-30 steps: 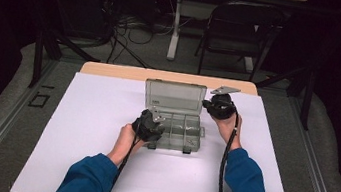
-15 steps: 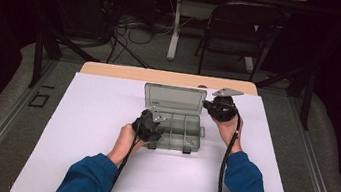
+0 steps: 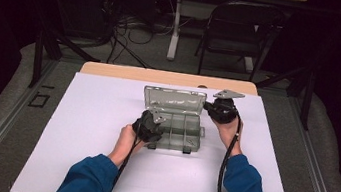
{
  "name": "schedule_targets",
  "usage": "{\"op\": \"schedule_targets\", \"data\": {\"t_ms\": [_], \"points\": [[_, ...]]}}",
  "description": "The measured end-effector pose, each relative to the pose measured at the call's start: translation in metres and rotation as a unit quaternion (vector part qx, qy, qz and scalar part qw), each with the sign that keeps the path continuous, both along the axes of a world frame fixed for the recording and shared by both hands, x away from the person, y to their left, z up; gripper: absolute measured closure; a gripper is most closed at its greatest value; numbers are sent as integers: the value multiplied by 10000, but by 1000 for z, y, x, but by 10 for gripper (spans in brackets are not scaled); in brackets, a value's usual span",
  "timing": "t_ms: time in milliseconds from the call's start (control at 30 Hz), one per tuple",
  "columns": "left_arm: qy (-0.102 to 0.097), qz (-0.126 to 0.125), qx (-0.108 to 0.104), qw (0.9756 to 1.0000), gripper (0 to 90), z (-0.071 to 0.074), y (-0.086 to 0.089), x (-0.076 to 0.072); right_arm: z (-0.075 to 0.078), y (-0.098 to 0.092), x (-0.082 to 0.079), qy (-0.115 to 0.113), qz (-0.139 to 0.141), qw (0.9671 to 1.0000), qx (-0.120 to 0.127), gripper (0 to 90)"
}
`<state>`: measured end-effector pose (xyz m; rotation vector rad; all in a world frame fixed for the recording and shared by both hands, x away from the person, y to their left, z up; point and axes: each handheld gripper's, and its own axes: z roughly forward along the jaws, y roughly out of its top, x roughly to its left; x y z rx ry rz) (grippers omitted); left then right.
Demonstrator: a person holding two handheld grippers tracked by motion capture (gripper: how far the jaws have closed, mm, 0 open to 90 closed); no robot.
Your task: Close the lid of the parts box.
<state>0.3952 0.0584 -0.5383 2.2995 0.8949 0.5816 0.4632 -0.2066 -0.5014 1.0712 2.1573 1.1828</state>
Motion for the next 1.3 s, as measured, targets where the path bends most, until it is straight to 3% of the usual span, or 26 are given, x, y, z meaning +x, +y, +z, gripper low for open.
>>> {"op": "schedule_targets", "data": {"t_ms": [767,1067,1300], "points": [[-32,98,-113,9999,528,-2,0,-1,-2,-1,-6,12,19,10000,35,898],[-321,93,-331,9989,293,4,-4,-4,-2,-1,-7,40,38,10000,35,898],[-457,96,-589,9972,153,15,5,-8,-2,-1,-7,20,46,10000,8,898]]}}
